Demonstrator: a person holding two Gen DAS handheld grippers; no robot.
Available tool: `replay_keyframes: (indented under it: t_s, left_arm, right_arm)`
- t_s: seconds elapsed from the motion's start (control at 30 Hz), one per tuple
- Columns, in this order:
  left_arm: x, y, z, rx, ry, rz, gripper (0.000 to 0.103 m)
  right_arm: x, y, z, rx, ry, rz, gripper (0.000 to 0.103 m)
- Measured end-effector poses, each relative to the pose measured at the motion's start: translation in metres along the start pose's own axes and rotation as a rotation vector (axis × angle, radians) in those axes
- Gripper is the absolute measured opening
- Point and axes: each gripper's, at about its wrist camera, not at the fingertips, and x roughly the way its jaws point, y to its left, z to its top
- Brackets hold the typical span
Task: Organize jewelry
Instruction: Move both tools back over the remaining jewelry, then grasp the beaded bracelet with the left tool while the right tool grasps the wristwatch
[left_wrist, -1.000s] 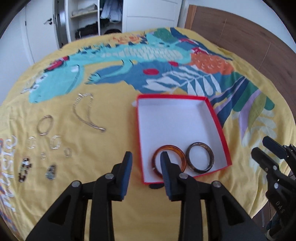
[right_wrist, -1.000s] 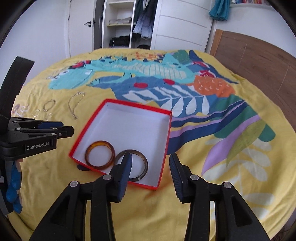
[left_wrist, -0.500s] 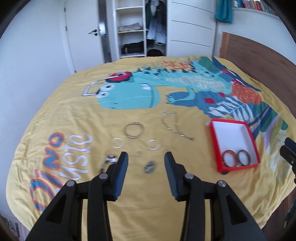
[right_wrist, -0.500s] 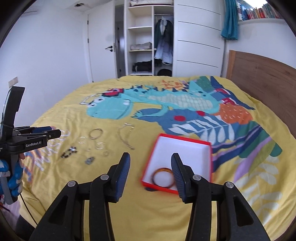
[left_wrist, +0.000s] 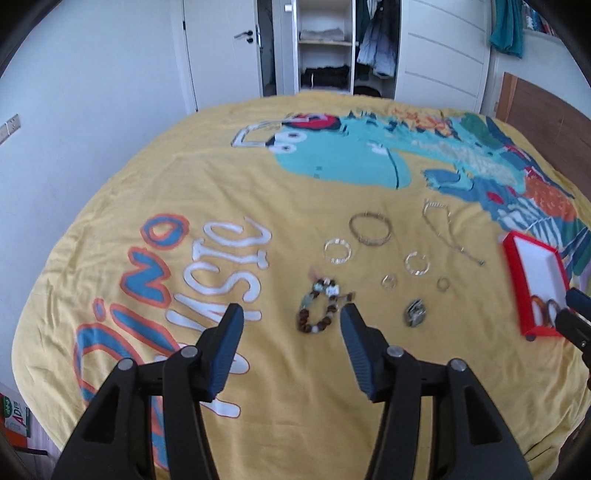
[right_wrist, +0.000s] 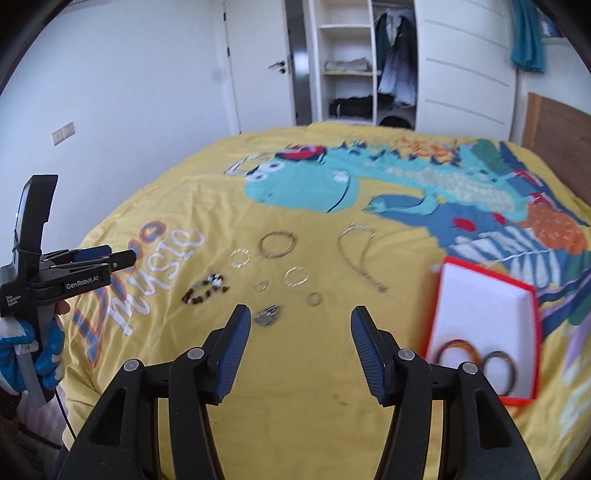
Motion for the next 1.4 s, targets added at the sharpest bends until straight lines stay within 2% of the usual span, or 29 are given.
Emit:
replay_keyframes:
  t_s: [0.13, 0.37, 0.6, 0.8, 0.87, 1.03, 1.07, 1.1, 1.2, 1.23, 1.4]
  left_arm:
    - [0.045, 0.002, -0.012, -0.001, 0.066, -0.017, 0.053]
    - [0.097, -0.004, -0.016, 0.026, 0.118, -0.062, 0.053]
    - [0.125, -0.016, -0.011, 0.073, 0.129, -0.117, 0.053]
    - [0.148, -0.008, -0.014, 0.05, 0.149, -0.123, 0.053]
    - [0.153, -0.006, -0.017, 0.037, 0.15, -0.133, 0.053]
    - [0.157, -0.008, -0.018, 0.04, 0.131, -0.123, 0.052]
    - [0.156, -0.009, -0.018, 0.046, 0.126, -0.116, 0.051]
    - [0.156, -0.011, -0.018, 0.053, 0.122, -0.112, 0.049]
    - [0.153, -0.016, -0.018, 0.075, 0.113, -0.11, 0.028]
    - [0.152, -0.017, -0.018, 0.081, 0.11, -0.107, 0.018]
    - [0.143, -0.019, -0.017, 0.089, 0.1, -0.092, 0.015]
  right_arm:
    - [0.052, 0.009, -0.01, 0.009, 0.076, 0.04, 0.056]
    - [0.131, 0.019, -0.02, 0.03, 0.168, 0.102, 0.056]
    - [0.173, 0.022, -0.024, 0.047, 0.197, 0.12, 0.056]
    - [0.191, 0.024, -0.027, 0.041, 0.188, 0.131, 0.056]
    - [0.196, 0.025, -0.026, 0.031, 0.177, 0.13, 0.052]
    - [0.203, 0.027, -0.025, 0.019, 0.164, 0.136, 0.032]
    - [0.203, 0.027, -0.026, 0.02, 0.162, 0.139, 0.031]
    - [0.203, 0.027, -0.027, 0.02, 0.157, 0.142, 0.031]
    - [0.2, 0.027, -0.028, 0.021, 0.15, 0.152, 0.031]
    - [0.198, 0.027, -0.028, 0.022, 0.148, 0.158, 0.03]
    - [0.187, 0.027, -0.028, 0.033, 0.138, 0.177, 0.03]
